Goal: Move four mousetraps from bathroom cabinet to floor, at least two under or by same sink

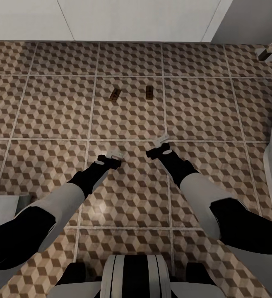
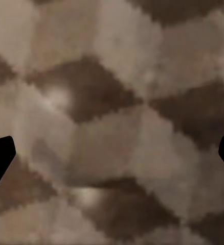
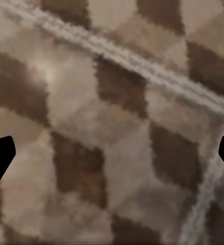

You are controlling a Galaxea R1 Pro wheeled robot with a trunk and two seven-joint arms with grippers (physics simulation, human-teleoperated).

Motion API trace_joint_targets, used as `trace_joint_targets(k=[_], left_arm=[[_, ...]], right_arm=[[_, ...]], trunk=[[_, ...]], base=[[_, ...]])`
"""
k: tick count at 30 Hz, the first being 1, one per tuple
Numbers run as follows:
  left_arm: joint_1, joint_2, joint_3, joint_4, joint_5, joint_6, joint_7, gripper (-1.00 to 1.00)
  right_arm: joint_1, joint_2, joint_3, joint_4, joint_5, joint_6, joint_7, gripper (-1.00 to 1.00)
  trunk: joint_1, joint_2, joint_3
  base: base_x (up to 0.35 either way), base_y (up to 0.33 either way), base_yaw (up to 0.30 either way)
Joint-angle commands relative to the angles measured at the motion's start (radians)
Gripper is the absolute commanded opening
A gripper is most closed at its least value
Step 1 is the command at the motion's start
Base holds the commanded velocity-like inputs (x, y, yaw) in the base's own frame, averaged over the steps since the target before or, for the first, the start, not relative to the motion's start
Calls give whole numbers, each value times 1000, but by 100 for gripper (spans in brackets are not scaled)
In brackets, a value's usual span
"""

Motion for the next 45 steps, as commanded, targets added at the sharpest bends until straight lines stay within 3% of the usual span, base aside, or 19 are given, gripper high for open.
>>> trace_joint_targets(k=[1, 21, 45], left_arm=[[0, 1, -8, -4, 11, 5, 8, 100], [0, 4, -8, -8, 11, 9, 11, 100], [7, 8, -8, -7, 11, 11, 12, 100]], right_arm=[[0, 0, 3, 3, 10, 0, -1, 100], [0, 0, 3, 19, 10, -31, -1, 100], [1, 0, 3, 34, 10, -32, 0, 100]], trunk=[[0, 0, 0], [0, 0, 0], [-11, 5, 92]], base=[[-10, 0, 0], [-2, 0, 0], [0, 0, 0]])
